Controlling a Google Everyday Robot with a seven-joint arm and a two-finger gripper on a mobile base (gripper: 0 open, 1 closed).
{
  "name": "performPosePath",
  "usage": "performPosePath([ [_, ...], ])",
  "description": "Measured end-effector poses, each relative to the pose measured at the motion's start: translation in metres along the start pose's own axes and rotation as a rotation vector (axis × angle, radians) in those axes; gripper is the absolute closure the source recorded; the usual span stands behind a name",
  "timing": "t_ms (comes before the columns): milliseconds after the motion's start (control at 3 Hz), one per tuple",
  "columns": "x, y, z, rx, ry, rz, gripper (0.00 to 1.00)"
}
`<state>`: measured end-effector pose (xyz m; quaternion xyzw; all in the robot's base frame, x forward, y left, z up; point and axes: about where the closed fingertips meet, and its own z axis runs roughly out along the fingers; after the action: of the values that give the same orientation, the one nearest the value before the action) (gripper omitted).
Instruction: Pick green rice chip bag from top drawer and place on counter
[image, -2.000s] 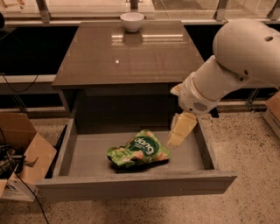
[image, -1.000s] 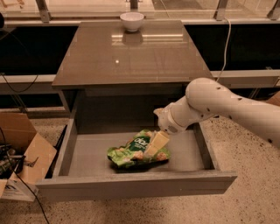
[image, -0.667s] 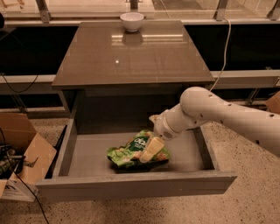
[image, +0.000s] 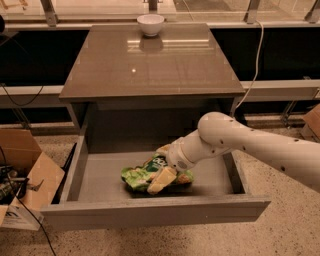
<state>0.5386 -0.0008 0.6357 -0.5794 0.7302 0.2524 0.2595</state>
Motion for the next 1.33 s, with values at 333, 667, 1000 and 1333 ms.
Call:
performPosePath([
  [333,-0.007,0.008,0.002,-0.017,-0.048,0.008,0.42],
  [667,-0.012,0.011,-0.003,-0.023,-0.082,0.016,0.66],
  [1000,-0.020,0.009,-0.020,-0.004,-0.125,0.008,0.89],
  [1333,-0.027,-0.005,-0.068,0.063,-0.155,-0.003,1.00],
])
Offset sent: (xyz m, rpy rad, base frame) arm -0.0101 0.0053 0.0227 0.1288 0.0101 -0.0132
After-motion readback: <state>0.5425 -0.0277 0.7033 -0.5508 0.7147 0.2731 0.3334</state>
